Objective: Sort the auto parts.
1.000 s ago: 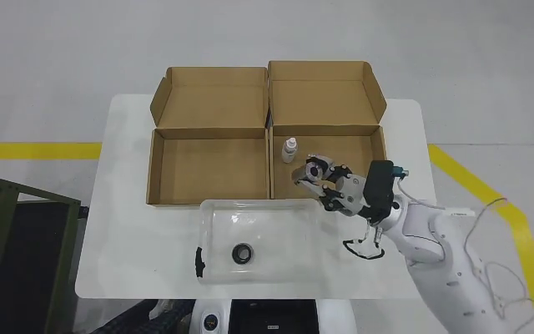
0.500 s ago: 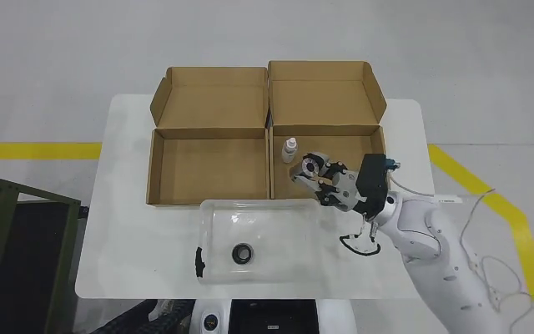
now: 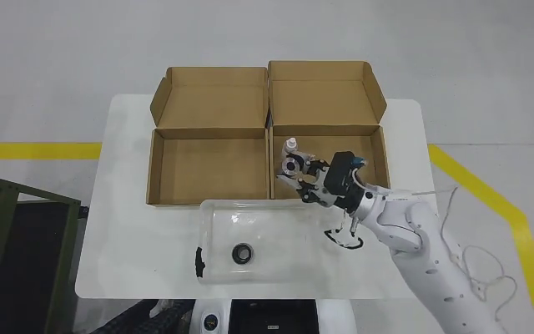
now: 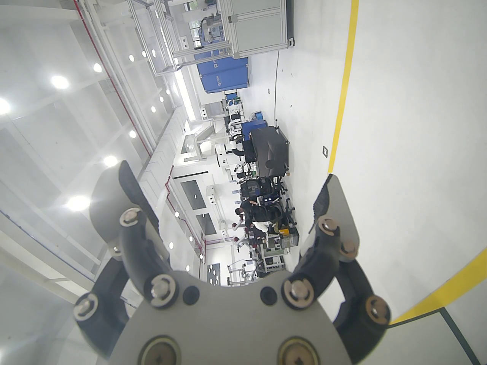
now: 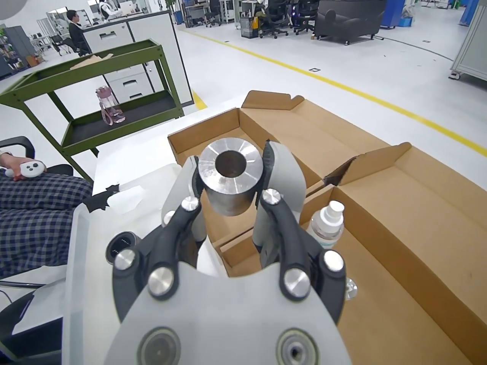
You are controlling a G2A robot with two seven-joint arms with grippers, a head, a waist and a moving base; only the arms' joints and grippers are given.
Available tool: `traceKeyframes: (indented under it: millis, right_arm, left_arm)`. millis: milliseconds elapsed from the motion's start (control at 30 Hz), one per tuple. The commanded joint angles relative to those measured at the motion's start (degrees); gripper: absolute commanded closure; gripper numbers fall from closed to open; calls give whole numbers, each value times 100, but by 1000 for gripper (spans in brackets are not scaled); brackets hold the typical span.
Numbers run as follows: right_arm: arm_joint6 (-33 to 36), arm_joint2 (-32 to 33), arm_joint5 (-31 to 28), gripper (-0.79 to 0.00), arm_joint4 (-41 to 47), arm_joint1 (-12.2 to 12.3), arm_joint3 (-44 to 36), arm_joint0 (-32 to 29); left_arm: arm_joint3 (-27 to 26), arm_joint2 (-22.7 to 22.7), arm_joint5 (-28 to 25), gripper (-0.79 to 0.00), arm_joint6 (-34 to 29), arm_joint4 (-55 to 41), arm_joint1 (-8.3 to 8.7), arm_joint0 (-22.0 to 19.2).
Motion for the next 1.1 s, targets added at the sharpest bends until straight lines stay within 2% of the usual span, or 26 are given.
traceKeyframes:
  millis: [0, 567, 1067]
  right_arm:
    - [37, -134, 59, 0, -85, -28, 82, 125]
    - [557, -1155, 764, 0, -863, -329, 825, 1322]
    - [1086, -2199, 1282, 0, -1479, -749, 1741, 2329]
  left_arm:
    - [0, 0, 0, -785, 0, 0, 0, 0]
    - [0, 0, 0, -785, 0, 0, 0, 0]
    - [0, 0, 0, -785, 0, 0, 0, 0]
